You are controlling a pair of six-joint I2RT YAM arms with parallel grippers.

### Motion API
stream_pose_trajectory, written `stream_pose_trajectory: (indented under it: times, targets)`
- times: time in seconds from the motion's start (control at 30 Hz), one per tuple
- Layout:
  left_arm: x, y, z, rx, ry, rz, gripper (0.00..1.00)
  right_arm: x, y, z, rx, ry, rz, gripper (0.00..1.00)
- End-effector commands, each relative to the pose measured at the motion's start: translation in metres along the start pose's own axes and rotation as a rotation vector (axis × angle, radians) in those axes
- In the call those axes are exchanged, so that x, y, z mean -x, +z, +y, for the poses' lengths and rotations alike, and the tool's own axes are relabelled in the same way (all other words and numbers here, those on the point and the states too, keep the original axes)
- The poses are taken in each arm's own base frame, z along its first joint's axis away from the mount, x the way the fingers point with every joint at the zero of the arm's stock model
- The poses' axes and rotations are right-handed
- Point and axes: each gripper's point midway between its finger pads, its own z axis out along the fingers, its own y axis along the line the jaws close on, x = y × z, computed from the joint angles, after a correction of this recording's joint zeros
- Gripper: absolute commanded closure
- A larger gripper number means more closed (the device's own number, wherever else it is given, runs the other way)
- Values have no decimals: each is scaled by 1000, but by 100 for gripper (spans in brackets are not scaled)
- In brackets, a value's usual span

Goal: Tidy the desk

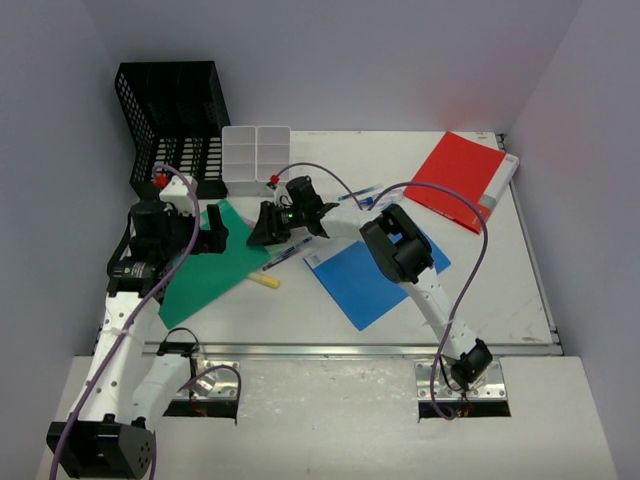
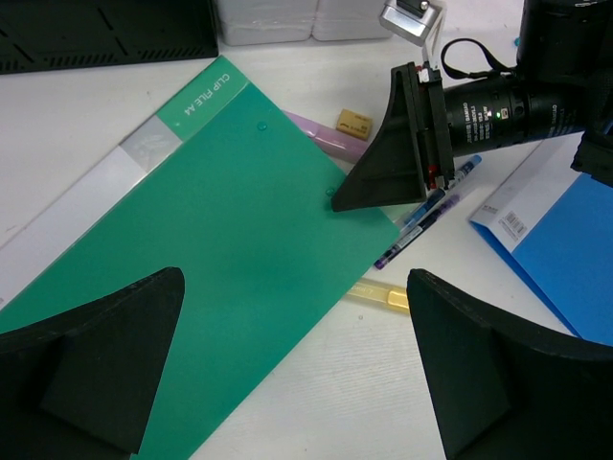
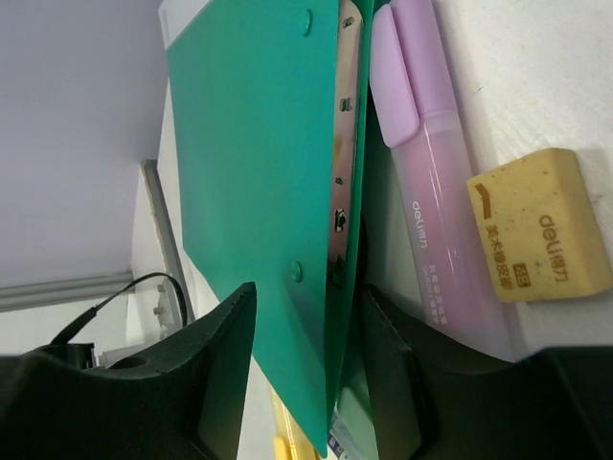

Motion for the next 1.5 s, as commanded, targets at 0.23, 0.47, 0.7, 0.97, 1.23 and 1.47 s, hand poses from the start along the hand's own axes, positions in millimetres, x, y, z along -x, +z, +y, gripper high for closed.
stream_pose_trajectory:
  times: [0.23,0.47,0.7,0.97,1.23,1.47]
  targets:
    - [11,1,5,17,-3,-55,0,-5,13,17,172,48,28,62]
    - [10,2,5,19,-6,-51,0,5,0,19,199,90,11,95]
    - [13,1,7,30,-8,-60,0,28,-33,37,256,100,-38,100]
    - [29,-8,-5,-16,-59,-91,0,48,-78,107,364,-31,-47,100]
    - [82,-40,-46,-210,-79,-198,0,49,-115,160,424,-248,-58,100]
    - [134,-92,-89,-419,-27,-283,0,43,-141,191,455,-425,-43,100]
